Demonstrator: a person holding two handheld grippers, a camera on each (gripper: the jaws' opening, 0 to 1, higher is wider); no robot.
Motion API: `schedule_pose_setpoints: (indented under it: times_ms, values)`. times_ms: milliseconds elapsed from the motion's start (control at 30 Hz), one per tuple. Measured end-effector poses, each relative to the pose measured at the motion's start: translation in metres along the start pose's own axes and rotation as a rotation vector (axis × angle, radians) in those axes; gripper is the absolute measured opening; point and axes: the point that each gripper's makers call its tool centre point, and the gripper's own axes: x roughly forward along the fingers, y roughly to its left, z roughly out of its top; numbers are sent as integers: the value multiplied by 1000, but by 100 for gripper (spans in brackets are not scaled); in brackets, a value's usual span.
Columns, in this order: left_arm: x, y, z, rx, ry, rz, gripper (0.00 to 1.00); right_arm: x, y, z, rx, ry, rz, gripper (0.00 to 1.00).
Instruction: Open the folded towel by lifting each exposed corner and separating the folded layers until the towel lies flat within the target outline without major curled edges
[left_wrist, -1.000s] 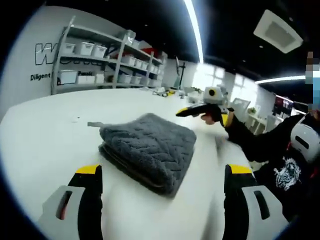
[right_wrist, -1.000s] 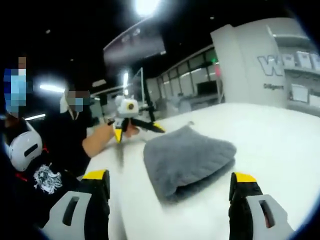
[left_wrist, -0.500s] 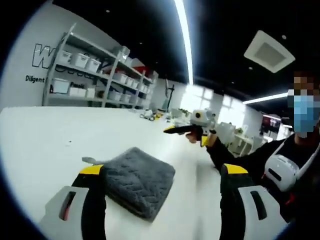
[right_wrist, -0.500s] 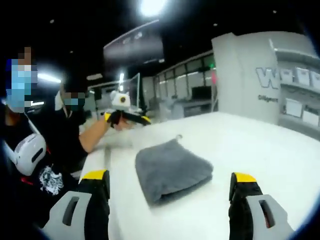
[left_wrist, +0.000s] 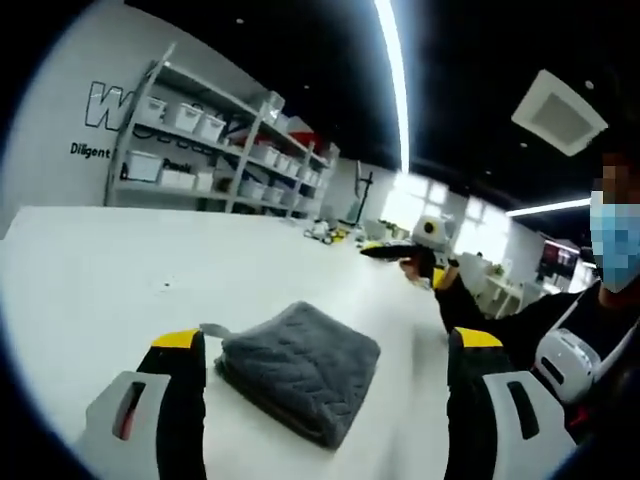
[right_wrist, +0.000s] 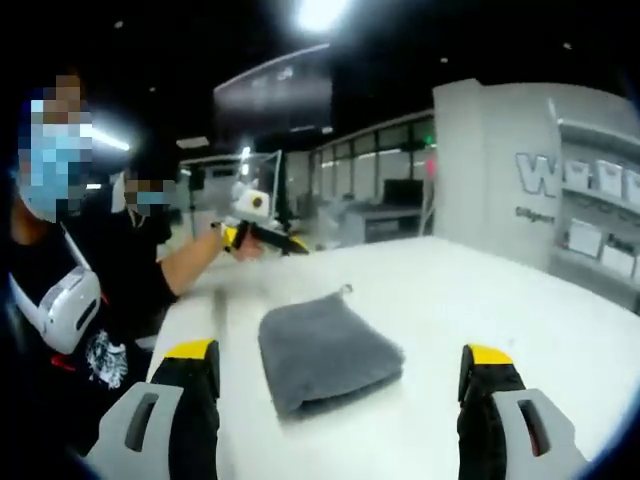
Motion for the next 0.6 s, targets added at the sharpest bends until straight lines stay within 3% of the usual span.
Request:
schedule_pose_setpoints:
  times_ms: [133,300,433,600]
  values:
    - [10,10,-13,-11,41,18,98,7,-9,-7,36,-24,9,100]
    - [9,22,-15,-57,51,8,92,13,-24,-20,87,-22,-2,100]
    - [8,32,-19,-99,61,5,90,13,-34,-19,137,-48,-10,100]
    - [8,36,-21,-127,73,-4,90,18,-37,-26,168,-18,4,100]
